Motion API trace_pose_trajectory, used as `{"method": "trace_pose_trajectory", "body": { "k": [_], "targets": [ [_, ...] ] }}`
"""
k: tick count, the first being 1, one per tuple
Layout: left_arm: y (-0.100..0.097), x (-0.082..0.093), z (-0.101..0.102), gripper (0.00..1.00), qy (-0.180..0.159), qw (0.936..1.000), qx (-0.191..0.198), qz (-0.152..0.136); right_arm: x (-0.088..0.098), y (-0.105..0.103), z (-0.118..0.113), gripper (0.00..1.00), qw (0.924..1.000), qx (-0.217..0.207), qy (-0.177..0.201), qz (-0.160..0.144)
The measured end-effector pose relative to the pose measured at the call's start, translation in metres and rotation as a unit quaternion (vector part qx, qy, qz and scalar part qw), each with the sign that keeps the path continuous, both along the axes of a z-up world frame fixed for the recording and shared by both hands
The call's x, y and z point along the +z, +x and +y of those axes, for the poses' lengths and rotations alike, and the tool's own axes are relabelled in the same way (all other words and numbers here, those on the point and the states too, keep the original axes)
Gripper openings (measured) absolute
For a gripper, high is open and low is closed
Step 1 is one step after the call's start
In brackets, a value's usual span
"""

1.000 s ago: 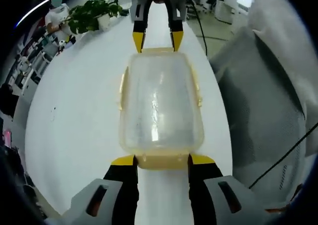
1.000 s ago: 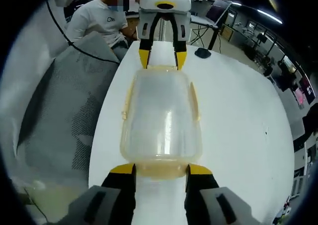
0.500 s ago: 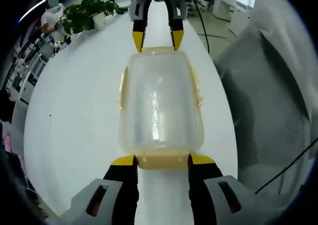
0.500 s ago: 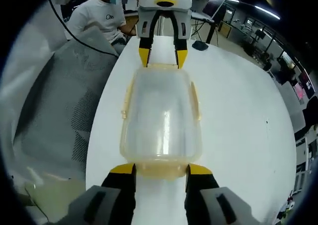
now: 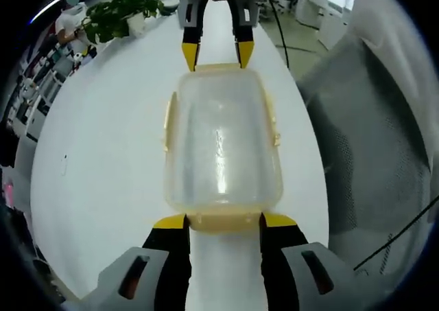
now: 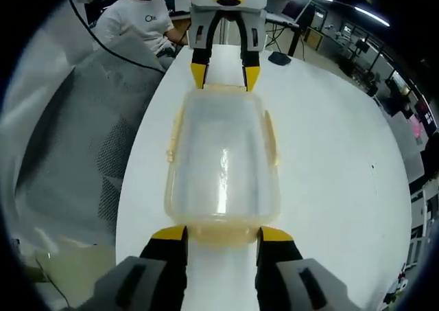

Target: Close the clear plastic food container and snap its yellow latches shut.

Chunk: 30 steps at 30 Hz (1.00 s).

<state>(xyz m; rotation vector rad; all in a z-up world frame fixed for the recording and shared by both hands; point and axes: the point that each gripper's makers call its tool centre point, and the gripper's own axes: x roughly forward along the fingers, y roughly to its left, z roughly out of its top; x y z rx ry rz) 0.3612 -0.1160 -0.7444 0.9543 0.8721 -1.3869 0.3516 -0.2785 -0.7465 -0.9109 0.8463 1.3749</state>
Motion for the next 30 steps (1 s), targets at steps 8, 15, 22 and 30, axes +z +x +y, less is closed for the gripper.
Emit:
{"method": "trace_pose_trajectory", "body": {
  "k": [8,15,22,30],
  "targets": [
    [-0.001,-0.002,0.000,0.38,-0.006,1.0000,0.005,0.001,-0.001,-0.001,0.000,0.37,1.0000,0.006,-0.004,-0.001],
    [-0.003,-0.002,0.002,0.38,-0.025,0.9996,0.012,0.003,-0.005,-0.003,-0.005,0.38,0.9997,0.001,-0.023,0.003],
    [0.000,0.001,0.009,0.49,-0.039,0.9978,0.054,0.011,-0.003,-0.003,-0.017,0.41,0.9989,-0.030,-0.030,0.017],
    [0.000,0.016,0.010,0.51,-0.067,0.9921,0.103,0.026,0.017,0.009,-0.014,0.36,0.9914,-0.130,0.013,0.011]
  ]
}}
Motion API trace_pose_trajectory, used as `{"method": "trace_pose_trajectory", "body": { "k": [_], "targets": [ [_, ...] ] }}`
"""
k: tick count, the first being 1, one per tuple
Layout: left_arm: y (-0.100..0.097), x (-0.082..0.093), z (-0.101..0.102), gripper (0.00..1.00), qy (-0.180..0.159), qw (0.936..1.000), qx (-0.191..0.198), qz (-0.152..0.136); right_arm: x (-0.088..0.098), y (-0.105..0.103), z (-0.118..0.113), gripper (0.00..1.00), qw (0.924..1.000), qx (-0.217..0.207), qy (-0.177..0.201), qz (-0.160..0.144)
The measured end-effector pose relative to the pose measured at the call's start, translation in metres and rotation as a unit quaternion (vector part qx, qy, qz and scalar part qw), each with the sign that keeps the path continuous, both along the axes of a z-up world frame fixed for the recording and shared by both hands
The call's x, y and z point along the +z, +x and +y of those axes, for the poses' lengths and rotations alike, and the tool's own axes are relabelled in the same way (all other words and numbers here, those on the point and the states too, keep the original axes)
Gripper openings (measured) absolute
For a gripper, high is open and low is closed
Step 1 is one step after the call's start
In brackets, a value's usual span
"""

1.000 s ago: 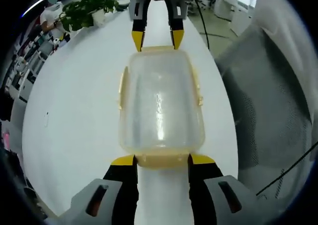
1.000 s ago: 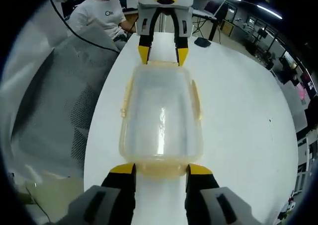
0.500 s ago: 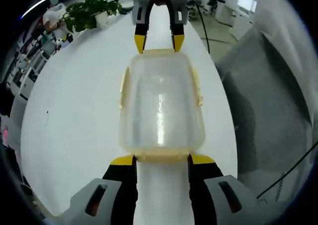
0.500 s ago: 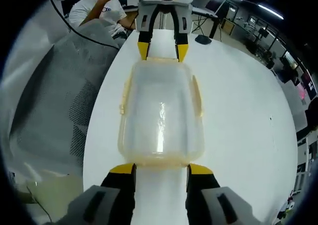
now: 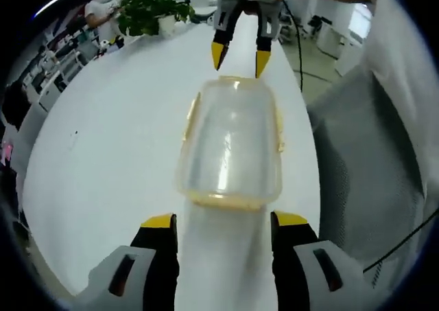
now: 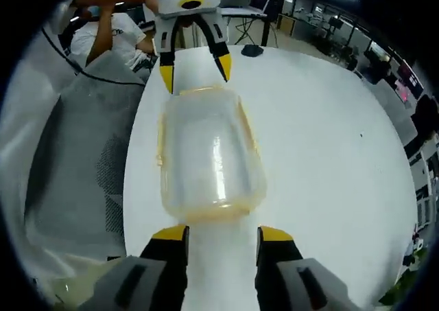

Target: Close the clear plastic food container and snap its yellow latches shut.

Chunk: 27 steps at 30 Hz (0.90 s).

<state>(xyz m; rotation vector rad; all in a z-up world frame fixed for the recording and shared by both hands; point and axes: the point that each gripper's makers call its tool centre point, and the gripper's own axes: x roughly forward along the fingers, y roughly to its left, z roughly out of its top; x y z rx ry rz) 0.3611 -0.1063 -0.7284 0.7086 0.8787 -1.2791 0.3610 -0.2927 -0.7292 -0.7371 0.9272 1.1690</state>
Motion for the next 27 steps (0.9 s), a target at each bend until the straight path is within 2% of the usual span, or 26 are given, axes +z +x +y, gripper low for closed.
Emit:
{"method": "trace_pose_trajectory", "body": {
  "k": [2,4,7,8,10,13,15,16,18,19,21,24,27],
  "targets": [
    [0.000,0.005,-0.003,0.50,-0.020,0.9985,0.045,0.025,0.005,0.000,0.007,0.36,0.9988,-0.039,0.028,0.012],
    [0.004,0.009,-0.003,0.48,-0.035,0.9957,0.079,0.034,0.010,0.001,0.012,0.33,0.9970,-0.057,0.049,0.015],
    [0.008,0.010,-0.004,0.46,-0.048,0.9922,0.106,0.043,0.009,0.004,0.010,0.32,0.9937,-0.100,0.049,0.013],
    [0.008,0.009,-0.003,0.47,-0.050,0.9881,0.134,0.056,0.009,0.004,0.010,0.32,0.9924,-0.111,0.050,0.017],
    [0.008,0.009,-0.005,0.47,-0.064,0.9826,0.160,0.070,0.008,0.000,0.013,0.30,0.9885,-0.134,0.059,0.035],
    [0.008,0.007,-0.004,0.46,-0.071,0.9736,0.199,0.086,0.006,0.000,0.014,0.27,0.9807,-0.176,0.070,0.047],
    [0.006,0.004,-0.002,0.46,-0.074,0.9638,0.232,0.109,0.002,-0.003,0.011,0.24,0.9768,-0.195,0.063,0.062],
    [0.008,0.003,-0.004,0.49,-0.086,0.9575,0.251,0.114,0.001,-0.003,0.011,0.24,0.9764,-0.196,0.064,0.063],
    [0.007,0.002,-0.004,0.51,-0.093,0.9556,0.254,0.117,-0.003,-0.005,0.010,0.24,0.9743,-0.206,0.060,0.069],
    [0.006,0.003,-0.008,0.50,-0.106,0.9507,0.263,0.126,-0.004,-0.006,0.010,0.24,0.9733,-0.209,0.059,0.073],
    [0.003,0.000,-0.010,0.50,-0.109,0.9419,0.285,0.141,-0.002,-0.005,0.012,0.23,0.9682,-0.224,0.074,0.082],
    [0.002,-0.002,-0.015,0.49,-0.117,0.9351,0.298,0.152,0.000,-0.001,0.015,0.23,0.9626,-0.242,0.090,0.082],
    [0.004,-0.004,-0.018,0.46,-0.118,0.9270,0.319,0.158,-0.004,-0.004,0.016,0.26,0.9608,-0.248,0.082,0.092]
  ]
}}
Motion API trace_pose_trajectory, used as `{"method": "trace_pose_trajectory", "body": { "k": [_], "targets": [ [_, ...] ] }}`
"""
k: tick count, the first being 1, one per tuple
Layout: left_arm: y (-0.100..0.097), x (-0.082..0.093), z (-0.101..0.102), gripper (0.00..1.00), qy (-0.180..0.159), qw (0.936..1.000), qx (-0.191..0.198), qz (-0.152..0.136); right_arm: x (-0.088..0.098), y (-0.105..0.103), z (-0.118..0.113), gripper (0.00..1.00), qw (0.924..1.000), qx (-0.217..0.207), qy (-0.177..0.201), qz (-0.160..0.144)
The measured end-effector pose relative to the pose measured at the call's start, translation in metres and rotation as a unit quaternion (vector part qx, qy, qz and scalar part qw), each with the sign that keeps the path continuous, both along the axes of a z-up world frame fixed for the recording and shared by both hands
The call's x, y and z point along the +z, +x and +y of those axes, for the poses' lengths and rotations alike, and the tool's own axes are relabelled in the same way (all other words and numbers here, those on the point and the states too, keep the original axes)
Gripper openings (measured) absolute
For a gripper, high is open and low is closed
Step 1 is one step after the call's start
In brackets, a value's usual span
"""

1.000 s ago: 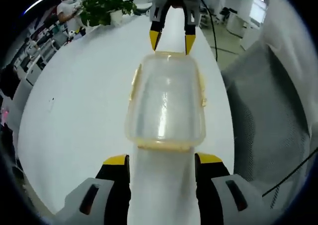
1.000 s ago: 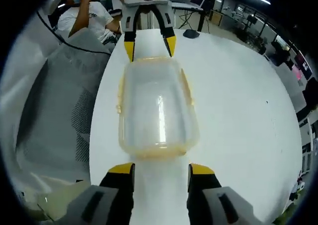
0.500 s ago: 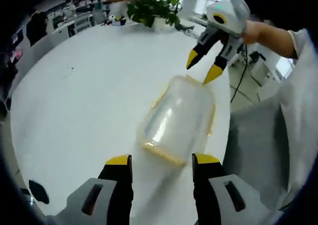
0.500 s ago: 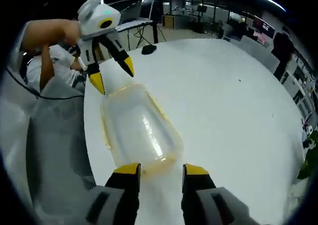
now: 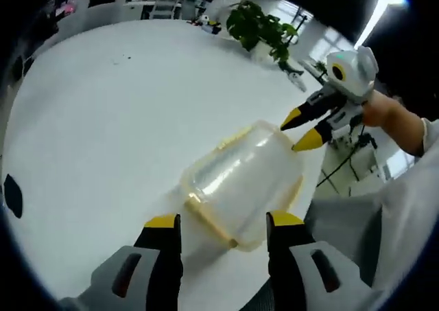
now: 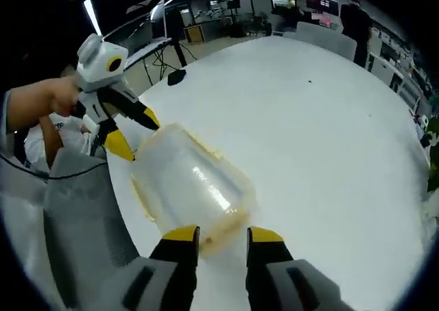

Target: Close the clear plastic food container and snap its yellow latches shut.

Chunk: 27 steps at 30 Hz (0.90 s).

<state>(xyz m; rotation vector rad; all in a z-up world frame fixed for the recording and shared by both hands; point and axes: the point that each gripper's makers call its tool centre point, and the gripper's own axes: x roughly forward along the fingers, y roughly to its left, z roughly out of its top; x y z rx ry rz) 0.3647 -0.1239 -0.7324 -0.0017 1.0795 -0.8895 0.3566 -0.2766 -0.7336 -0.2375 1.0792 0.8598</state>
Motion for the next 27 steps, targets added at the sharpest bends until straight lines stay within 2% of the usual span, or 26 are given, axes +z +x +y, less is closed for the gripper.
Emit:
{"method": "trace_pose_trajectory", "body": {
  "k": [3,5,9,11,12,15,17,25,27],
  "targets": [
    [-0.002,0.000,-0.008,0.43,-0.008,0.9999,0.008,0.009,0.000,-0.001,0.003,0.26,1.0000,-0.004,0.002,0.009],
    [-0.002,-0.002,-0.009,0.45,0.000,0.9999,0.011,0.009,-0.001,0.000,0.005,0.27,0.9999,-0.007,0.000,0.012],
    [-0.002,-0.008,-0.010,0.41,0.015,0.9993,0.027,0.020,-0.001,-0.002,0.008,0.30,0.9996,-0.015,-0.003,0.024],
    [0.001,-0.008,-0.009,0.40,0.025,0.9992,0.029,0.012,-0.002,-0.001,0.008,0.30,0.9994,-0.018,-0.005,0.028],
    [0.001,-0.008,-0.010,0.40,0.022,0.9989,0.037,0.021,-0.002,-0.002,0.008,0.30,0.9994,-0.019,-0.005,0.029],
    [0.001,-0.008,-0.011,0.40,0.024,0.9980,0.051,0.028,-0.002,-0.002,0.009,0.30,0.9989,-0.030,-0.006,0.034],
    [0.001,-0.009,-0.011,0.40,0.024,0.9979,0.052,0.031,-0.004,-0.002,0.011,0.31,0.9974,-0.053,-0.004,0.047],
    [0.000,-0.010,-0.013,0.38,0.030,0.9971,0.059,0.037,-0.003,-0.003,0.012,0.30,0.9974,-0.052,-0.012,0.048],
    [-0.002,-0.011,-0.015,0.39,0.028,0.9955,0.075,0.050,-0.004,-0.003,0.015,0.30,0.9970,-0.058,-0.012,0.050]
  ]
}}
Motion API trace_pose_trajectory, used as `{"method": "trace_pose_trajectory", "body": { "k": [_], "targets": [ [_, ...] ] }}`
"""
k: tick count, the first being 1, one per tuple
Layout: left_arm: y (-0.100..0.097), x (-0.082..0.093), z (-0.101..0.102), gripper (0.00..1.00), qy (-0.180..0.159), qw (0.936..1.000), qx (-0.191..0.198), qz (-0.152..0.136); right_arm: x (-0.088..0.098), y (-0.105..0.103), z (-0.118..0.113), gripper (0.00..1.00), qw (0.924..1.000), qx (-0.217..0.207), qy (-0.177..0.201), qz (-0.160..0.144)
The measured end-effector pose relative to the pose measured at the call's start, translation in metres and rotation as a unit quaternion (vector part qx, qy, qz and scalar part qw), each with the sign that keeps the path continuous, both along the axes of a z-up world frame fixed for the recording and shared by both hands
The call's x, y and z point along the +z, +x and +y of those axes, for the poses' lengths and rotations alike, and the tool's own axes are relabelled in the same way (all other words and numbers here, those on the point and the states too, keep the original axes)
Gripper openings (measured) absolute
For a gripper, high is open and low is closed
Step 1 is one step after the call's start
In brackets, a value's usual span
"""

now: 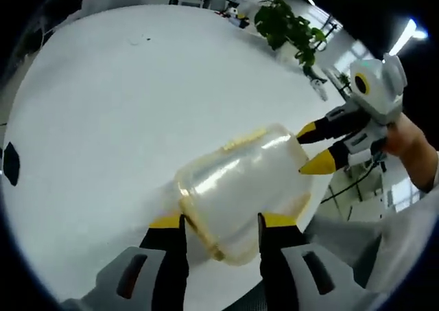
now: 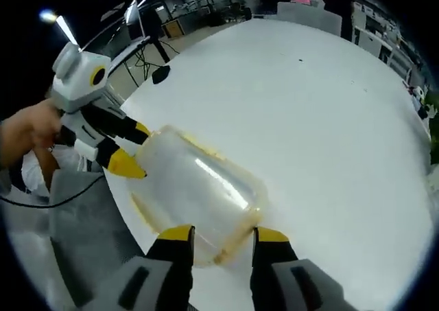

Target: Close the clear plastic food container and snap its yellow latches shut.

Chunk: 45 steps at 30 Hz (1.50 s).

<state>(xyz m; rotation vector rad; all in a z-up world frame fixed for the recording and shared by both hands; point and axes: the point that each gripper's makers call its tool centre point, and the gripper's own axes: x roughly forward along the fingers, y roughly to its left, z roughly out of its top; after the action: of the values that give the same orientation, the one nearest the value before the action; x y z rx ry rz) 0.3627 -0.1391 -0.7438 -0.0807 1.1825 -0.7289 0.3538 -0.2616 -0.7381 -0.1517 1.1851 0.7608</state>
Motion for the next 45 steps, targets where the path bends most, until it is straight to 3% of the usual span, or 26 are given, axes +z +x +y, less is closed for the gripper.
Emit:
{"method": "trace_pose_trajectory", "body": {
  "k": [1,2,3,5,7,18,27,31,34,37,41,45],
  "targets": [
    [-0.002,-0.002,-0.002,0.40,0.003,0.9999,0.011,0.009,-0.002,0.002,0.003,0.30,0.9995,-0.027,0.015,0.010],
    [-0.010,-0.008,-0.006,0.42,0.011,0.9997,-0.002,0.023,-0.002,-0.002,0.002,0.30,0.9997,-0.009,0.014,0.018],
    [-0.001,-0.010,-0.011,0.45,0.011,0.9999,0.002,-0.007,-0.001,0.000,0.001,0.30,0.9998,-0.011,0.006,0.013],
    [-0.004,-0.011,-0.010,0.45,0.003,0.9999,0.004,0.009,-0.002,0.001,0.001,0.30,0.9998,-0.012,0.001,0.013],
    [-0.003,-0.012,-0.009,0.45,-0.013,0.9999,0.008,0.006,-0.002,0.001,-0.001,0.30,0.9999,-0.010,0.002,0.013],
    [-0.003,-0.006,-0.008,0.48,-0.020,0.9997,0.011,0.003,0.001,0.000,-0.003,0.33,0.9994,-0.015,0.030,-0.011],
    [-0.006,-0.002,-0.008,0.50,-0.019,0.9987,-0.022,-0.043,0.003,-0.003,-0.007,0.28,0.9992,0.024,0.027,-0.016],
    [-0.007,0.003,-0.005,0.55,-0.020,0.9969,-0.042,-0.064,0.007,-0.003,-0.010,0.24,0.9977,0.055,0.015,-0.037],
    [-0.009,0.006,-0.001,0.56,-0.018,0.9960,-0.052,-0.070,0.006,-0.006,-0.014,0.25,0.9975,0.062,0.014,-0.031],
    [-0.004,0.011,0.007,0.55,-0.005,0.9923,-0.071,-0.101,0.011,-0.004,-0.018,0.24,0.9962,0.075,0.010,-0.042],
    [-0.009,0.013,0.014,0.56,0.000,0.9912,-0.091,-0.096,0.019,-0.001,-0.019,0.24,0.9937,0.093,0.012,-0.061],
    [-0.006,0.022,0.021,0.52,0.017,0.9827,-0.128,-0.133,0.025,-0.002,-0.015,0.16,0.9862,0.142,0.014,-0.083]
  ]
}}
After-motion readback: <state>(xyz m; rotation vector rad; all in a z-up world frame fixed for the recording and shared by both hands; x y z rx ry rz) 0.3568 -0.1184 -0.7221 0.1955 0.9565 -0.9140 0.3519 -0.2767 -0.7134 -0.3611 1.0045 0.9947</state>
